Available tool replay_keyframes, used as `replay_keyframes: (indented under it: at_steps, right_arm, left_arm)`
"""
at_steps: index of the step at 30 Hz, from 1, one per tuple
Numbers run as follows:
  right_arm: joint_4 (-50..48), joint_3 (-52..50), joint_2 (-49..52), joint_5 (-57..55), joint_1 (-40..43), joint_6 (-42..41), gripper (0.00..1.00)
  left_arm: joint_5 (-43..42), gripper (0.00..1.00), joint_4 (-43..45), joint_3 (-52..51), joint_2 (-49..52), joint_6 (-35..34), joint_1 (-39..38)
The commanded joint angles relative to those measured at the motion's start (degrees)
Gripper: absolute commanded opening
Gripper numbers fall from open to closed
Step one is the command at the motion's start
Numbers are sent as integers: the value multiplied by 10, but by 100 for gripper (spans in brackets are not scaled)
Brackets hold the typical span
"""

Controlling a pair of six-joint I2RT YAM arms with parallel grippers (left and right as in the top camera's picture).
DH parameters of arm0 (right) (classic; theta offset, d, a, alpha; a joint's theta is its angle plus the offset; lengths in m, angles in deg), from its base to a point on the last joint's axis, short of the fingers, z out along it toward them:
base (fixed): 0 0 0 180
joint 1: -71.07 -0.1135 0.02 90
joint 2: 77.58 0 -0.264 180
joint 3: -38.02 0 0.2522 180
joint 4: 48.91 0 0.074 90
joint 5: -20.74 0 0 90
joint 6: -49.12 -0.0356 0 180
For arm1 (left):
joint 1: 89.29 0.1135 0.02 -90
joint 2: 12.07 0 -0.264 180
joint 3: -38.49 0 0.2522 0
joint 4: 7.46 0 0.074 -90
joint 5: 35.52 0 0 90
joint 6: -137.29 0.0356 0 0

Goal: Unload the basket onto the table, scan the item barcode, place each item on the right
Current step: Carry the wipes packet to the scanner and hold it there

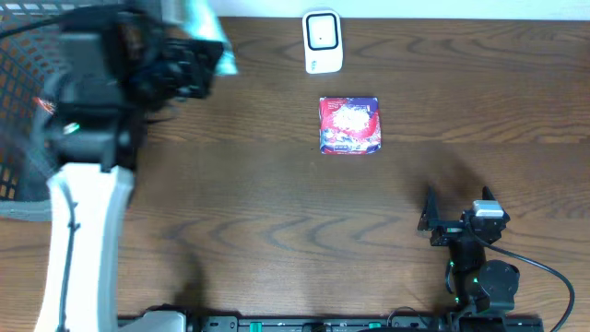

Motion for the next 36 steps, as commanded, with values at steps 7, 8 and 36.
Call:
replay_keyframes:
  at_steps: [7,8,36]
  right_arm:
    - [0,-3,-3,-1,-2,-8,99]
    - [0,-2,-3,-1,-2,-8,99]
    - [0,-2,-1,-1,-2,-8,99]
  left_arm:
    - [121,7,-60,6,145,59,-113]
    - [122,7,-64,6,159,58,-121]
    - [131,22,2,6,402,-46,-186]
